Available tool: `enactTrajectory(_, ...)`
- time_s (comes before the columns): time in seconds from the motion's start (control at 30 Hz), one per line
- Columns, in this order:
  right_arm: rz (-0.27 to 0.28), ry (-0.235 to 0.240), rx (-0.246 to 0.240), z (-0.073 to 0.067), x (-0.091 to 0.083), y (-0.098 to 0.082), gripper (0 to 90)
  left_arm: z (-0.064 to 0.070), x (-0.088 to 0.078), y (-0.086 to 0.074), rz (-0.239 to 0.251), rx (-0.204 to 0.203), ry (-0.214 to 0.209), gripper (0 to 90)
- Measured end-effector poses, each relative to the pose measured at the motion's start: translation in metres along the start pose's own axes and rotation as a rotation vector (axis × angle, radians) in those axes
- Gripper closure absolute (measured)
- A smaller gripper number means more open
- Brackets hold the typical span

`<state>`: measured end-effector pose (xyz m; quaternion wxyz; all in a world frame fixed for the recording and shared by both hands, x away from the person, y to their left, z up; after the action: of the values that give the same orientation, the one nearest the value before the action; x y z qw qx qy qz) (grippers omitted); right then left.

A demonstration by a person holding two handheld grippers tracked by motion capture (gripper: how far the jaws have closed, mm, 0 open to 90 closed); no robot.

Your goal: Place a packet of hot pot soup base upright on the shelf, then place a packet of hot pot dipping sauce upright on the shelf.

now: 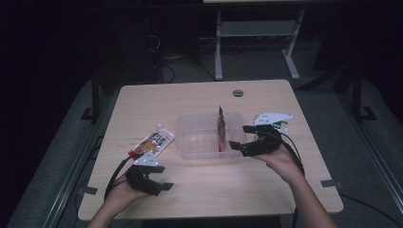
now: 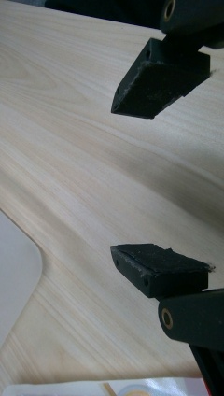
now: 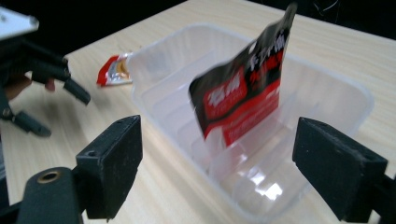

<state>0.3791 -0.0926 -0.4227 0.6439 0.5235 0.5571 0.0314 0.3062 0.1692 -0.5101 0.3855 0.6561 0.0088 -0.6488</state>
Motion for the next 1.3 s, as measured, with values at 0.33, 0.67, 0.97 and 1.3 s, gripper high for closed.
enactTrajectory(0.33, 0.008, 0.018, -0.011, -0.013, -0.01, -0.031, 15.7, -0.006, -0.005, -0.002, 0.008, -0.007, 0.018, 26.4)
enactTrajectory(0.67, -0.002, -0.033, -0.014, -0.015, -0.016, -0.06, 15.7, -0.013, -0.009, -0.006, 0.002, -0.022, 0.041, 26.6)
enactTrajectory(0.97, -0.057, -0.068, 0.021, -0.006, -0.022, -0.097, 15.7, -0.021, -0.014, -0.009, 0.003, -0.044, 0.066, 26.7)
enactTrajectory(1.3, -0.095, -0.112, 0.043, 0.006, -0.026, -0.128, 13.4, -0.037, -0.022, -0.011, 0.023, -0.087, 0.103, 27.0)
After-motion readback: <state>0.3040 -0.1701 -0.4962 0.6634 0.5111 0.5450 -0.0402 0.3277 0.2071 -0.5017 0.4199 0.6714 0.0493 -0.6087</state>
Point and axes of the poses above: each handheld gripper's, and its own axes: x roughly forward along the jaws, y roughly out of its top, z roughly to its right, the point moved 10 cm from there along x, roughly forward along the jaws, and after that the axes turned 12 degrees about -z, right-handed, at the moved point
